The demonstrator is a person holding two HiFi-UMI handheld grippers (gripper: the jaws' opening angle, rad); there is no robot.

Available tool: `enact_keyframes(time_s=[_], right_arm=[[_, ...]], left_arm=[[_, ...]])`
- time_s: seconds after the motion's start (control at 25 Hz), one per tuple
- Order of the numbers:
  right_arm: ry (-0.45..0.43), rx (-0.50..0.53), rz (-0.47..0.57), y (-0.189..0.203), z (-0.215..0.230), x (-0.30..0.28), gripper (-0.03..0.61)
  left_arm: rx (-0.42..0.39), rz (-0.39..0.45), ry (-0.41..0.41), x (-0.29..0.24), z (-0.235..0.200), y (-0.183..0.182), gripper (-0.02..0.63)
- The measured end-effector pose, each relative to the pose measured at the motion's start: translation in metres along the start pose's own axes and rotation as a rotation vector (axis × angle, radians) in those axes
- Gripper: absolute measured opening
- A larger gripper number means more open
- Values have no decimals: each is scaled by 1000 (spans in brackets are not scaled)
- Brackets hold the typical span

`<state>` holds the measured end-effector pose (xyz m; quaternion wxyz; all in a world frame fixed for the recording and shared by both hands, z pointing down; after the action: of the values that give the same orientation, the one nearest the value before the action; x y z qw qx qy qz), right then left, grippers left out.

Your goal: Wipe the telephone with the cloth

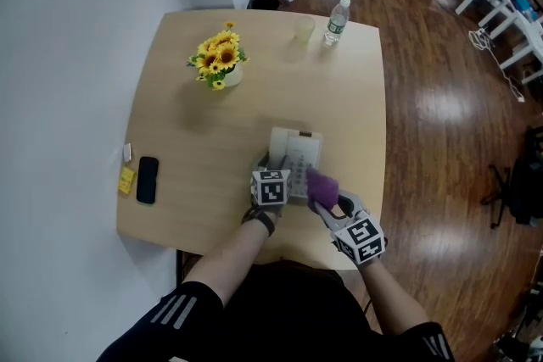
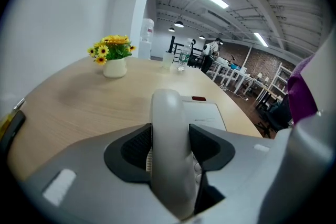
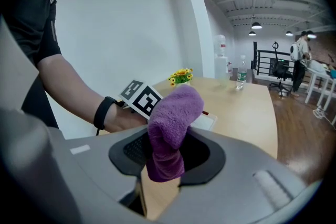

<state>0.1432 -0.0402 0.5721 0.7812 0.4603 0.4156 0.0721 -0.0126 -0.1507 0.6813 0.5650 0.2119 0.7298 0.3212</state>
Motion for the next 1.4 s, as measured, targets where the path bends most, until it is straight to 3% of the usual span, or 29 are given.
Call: enact_keyframes(time_s=[0.36, 0.56, 0.76, 1.0, 1.16, 1.4], right_arm=[[1, -1, 4, 0, 3, 0, 143], [8, -12, 30, -5, 6, 7, 143], [2, -56, 64, -12, 10, 13, 143], [16, -112, 140, -23, 14, 30, 143], [24, -174, 193, -23, 11, 43, 143], [72, -225, 238, -10, -2, 67, 143]], left_arm=[[-49, -19, 41, -9, 0, 3, 233], [-84, 7, 87, 8, -6, 3, 310], [-132, 44, 195, 54, -16, -1, 319], [-252, 95, 352, 120, -27, -5, 285], [-220, 124, 450, 160, -36, -5, 281], [-209, 210, 494, 211, -45, -8, 276]])
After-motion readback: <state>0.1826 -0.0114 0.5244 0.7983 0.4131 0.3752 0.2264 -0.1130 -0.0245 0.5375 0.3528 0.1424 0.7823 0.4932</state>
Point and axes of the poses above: the fingertips, and each gripper's own axes: x backward along the fingers, z to its right, y out of its underside, the point moved 5 cm from there along x, backward along the fingers, and after that the axes turned 3 degrees about -x, right-handed, at the moved point
